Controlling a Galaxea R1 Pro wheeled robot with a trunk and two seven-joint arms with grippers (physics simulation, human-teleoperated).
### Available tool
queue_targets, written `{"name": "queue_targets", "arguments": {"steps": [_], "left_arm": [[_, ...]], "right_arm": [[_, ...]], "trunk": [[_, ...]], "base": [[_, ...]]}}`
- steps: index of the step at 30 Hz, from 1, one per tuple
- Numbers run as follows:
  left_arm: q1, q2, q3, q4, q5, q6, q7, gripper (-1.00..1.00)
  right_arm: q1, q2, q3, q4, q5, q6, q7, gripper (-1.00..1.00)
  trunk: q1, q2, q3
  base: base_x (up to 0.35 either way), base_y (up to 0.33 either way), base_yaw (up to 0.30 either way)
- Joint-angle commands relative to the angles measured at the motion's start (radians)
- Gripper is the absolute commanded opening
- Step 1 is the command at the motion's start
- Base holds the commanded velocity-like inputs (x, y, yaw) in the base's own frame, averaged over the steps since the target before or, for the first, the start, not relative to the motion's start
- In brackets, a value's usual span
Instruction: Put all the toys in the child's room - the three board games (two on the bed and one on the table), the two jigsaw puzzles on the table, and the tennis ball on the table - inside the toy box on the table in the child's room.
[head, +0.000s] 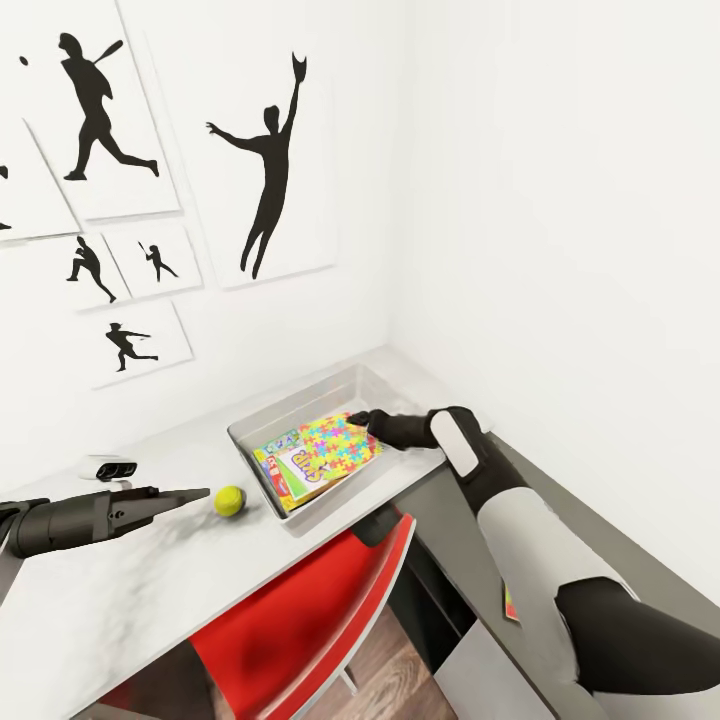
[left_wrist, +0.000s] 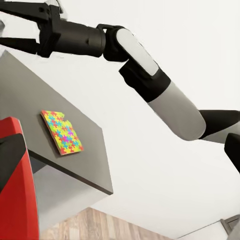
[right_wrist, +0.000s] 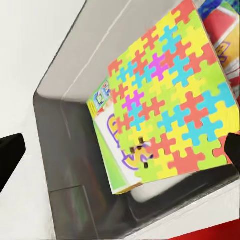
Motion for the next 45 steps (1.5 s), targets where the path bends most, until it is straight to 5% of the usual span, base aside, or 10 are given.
{"name": "queue_targets", "arguments": {"steps": [1,5,8,14,18,24,30,45], "left_arm": [[-0.001,0.001,0.0,0.0,0.0,0.011,-0.004,1.0],[-0.001,0.001,0.0,0.0,0.0,0.011,-0.004,1.0],[-0.001,0.001,0.001,0.0,0.0,0.011,-0.004,1.0],[-0.001,0.006,0.002,0.004,-0.001,0.011,-0.004,1.0],[-0.001,0.011,0.005,0.008,-0.001,0.011,-0.004,1.0],[0.002,0.011,0.069,0.009,0.001,0.003,-0.004,1.0],[0.025,0.012,0.079,0.004,0.002,-0.019,-0.004,1.0],[0.031,0.013,0.088,0.003,0.007,-0.02,-0.004,1.0]], "right_arm": [[0.003,-0.001,-0.001,-0.027,0.009,0.006,0.015,1.0],[0.073,-0.026,-0.012,-0.282,0.004,0.086,0.079,1.0],[0.134,-0.038,-0.056,-0.449,0.002,0.132,0.097,1.0],[0.265,-0.052,-0.157,-0.637,0.002,0.222,0.121,1.0],[0.411,-0.089,-0.243,-0.736,0.003,0.235,0.236,1.0],[0.652,-0.143,-0.363,-0.778,0.009,0.14,0.51,1.0],[0.82,-0.178,-0.391,-0.775,0.011,-0.022,0.718,1.0],[0.855,-0.184,-0.44,-0.77,0.01,-0.097,0.785,1.0]], "trunk": [[0.001,-0.002,-0.002],[0.001,-0.002,-0.002],[0.001,-0.002,-0.002],[0.001,-0.002,-0.002],[0.001,-0.002,-0.001],[0.001,-0.002,0.006],[0.001,-0.002,0.013],[0.001,-0.002,0.031]], "base": [[0.0,0.0,0.0],[0.0,0.0,0.0],[0.0,0.0,0.0],[0.0,0.0,0.0],[0.0,0.0,-0.037],[0.0,0.0,-0.159],[-0.061,0.0,-0.185],[-0.007,0.0,-0.173]]}}
